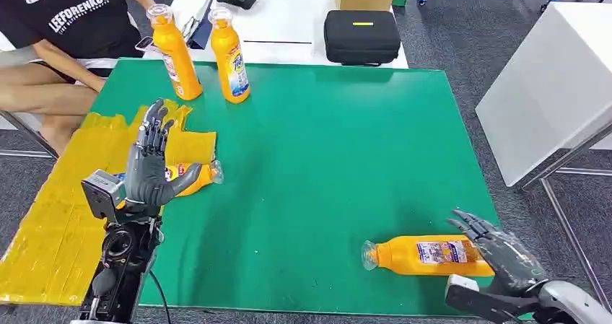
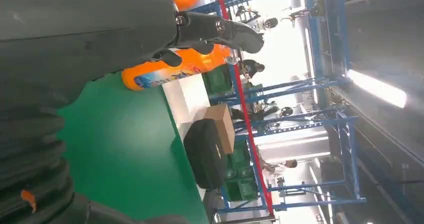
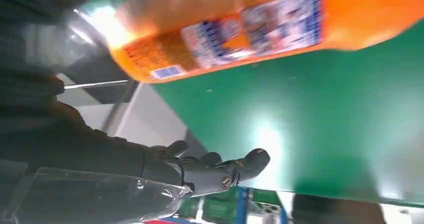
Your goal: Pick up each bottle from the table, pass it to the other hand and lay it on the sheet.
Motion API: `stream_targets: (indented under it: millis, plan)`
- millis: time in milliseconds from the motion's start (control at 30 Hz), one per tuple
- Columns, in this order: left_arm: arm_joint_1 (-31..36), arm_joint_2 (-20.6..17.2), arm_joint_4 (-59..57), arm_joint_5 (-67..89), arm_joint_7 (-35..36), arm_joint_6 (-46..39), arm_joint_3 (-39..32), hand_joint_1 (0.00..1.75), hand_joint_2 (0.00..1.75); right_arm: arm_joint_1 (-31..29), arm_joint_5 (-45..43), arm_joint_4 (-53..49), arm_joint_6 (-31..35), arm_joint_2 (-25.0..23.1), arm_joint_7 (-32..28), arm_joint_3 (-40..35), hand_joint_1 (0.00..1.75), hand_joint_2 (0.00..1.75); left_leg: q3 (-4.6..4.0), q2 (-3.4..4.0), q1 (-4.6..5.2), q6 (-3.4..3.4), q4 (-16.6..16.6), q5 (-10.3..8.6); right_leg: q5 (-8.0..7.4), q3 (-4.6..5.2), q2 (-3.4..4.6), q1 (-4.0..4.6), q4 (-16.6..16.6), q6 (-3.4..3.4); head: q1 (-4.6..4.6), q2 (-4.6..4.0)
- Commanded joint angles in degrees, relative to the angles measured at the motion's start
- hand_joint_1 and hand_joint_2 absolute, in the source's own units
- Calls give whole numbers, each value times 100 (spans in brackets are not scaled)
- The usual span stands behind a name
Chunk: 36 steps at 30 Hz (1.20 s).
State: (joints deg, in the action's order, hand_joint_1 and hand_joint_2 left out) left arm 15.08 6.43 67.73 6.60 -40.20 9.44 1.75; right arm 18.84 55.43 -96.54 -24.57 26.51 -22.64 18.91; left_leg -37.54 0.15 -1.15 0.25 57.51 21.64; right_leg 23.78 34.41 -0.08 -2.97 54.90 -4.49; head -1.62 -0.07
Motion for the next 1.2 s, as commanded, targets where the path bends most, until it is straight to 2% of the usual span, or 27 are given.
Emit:
stream_targets:
  millis: [33, 133, 300, 367, 533, 567, 633, 867, 1000, 1067, 1200]
  plan:
    - [209, -40, -378, 7, 20, -8, 74, 0, 175, -781, 307, 1393, 144, -74, 6, 287, 0, 175, 28, 3, -4, 2, -6, 10, 4, -29, 5, 8, -13, 27, 0, 0]
    - [260, -22, -500, 42, 20, 41, 77, 0, 175, -1212, 455, 1910, 323, 1, 73, 263, 0, 175, 44, 11, -7, 4, -6, 16, 6, -44, 12, 13, -16, 40, 0, 0]
    - [326, -15, -546, 80, 20, 53, 111, 0, 175, -1093, 448, 1969, 240, 34, -1, 341, 0, 175, 70, 0, -4, 7, 1, 30, 22, -70, 1, 16, -7, 74, 0, 0]
    - [374, -22, -598, 77, 20, 61, 103, 0, 175, -1061, 427, 2054, 106, 134, -62, 313, 0, 175, 26, -8, -4, 3, -3, 7, 8, -26, -9, 8, -7, 30, 0, 0]
    - [406, -28, -645, 82, 20, 73, 93, 0, 175, -1138, 418, 2243, 42, 160, -82, 264, 0, 175, 45, -4, -4, 5, -2, 18, 14, -48, -3, 11, -10, 43, 2, 0]
    - [404, -24, -647, 82, 20, 84, 95, 0, 175, -1138, 424, 2288, 39, 140, -77, 244, 0, 175, 18, 0, -4, 2, -3, 6, 2, -20, 1, 8, -9, 22, -2, 0]
    - [401, -11, -650, 99, 20, 99, 92, 0, 175, -1165, 397, 2418, 24, 69, -121, 197, 0, 175, 43, -4, -8, 4, -3, 18, 11, -48, -3, 15, -12, 44, 0, 0]
    - [367, -12, -636, 112, 20, 83, 104, 0, 175, -1012, 341, 2332, -65, 27, -256, 99, 0, 175, 39, -5, -7, 1, -5, 17, 12, -41, -3, 14, -12, 42, 0, 0]
    - [332, -26, -592, 87, 20, 55, 95, 0, 175, -1148, 322, 2537, -181, 84, -300, -99, 0, 175, 28, 2, -6, 2, -5, 12, 6, -29, 4, 11, -12, 30, 0, 0]
    - [317, -18, -583, 88, 20, 60, 82, 0, 175, -1362, 354, 2846, -108, 100, -322, -303, 0, 175, 45, 4, -6, 3, -4, 20, 11, -46, 6, 13, -12, 44, 0, 0]
    - [347, 11, -644, 80, 20, 126, 88, 0, 175, -1538, 366, 3155, 66, 81, -339, -503, 0, 175, 26, 12, -6, 2, -5, 12, 1, -27, 14, 12, -13, 32, 0, 0]
